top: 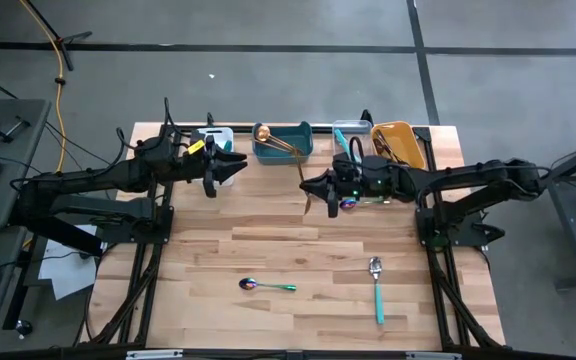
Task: Sort silverware by color (type)
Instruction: Put the gold spoon into the blue bin
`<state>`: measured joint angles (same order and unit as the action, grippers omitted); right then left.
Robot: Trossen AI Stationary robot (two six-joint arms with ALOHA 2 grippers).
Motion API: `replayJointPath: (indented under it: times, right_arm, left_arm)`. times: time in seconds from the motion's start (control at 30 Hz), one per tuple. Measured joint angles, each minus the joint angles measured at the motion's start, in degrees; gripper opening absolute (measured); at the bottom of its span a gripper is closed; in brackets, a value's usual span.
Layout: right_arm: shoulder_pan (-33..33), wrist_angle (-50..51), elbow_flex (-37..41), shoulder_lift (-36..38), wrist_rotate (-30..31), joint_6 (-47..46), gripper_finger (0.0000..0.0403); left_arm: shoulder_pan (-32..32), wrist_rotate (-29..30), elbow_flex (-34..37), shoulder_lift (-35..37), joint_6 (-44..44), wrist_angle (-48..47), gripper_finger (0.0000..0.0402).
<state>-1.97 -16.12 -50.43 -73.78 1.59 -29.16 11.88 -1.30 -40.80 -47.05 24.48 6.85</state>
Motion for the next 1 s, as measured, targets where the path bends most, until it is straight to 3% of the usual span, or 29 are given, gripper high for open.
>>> replayJointPath:
  times: [0.43, 1.0]
  right_arm:
    - [-0.1, 0.0, 0.0, 0.0, -5.1, 5.3, 0.0009]
    - [0.1, 0.0, 0.0, 0.0, -5.1, 8.7, 0.0010]
  left_arm:
    - [0.0, 0.0, 0.0, 0.0, 0.9, 0.0, 0.0124]
    - [-1.3, -0.4, 0.0, -2.3, -1.2, 0.9, 0.0124]
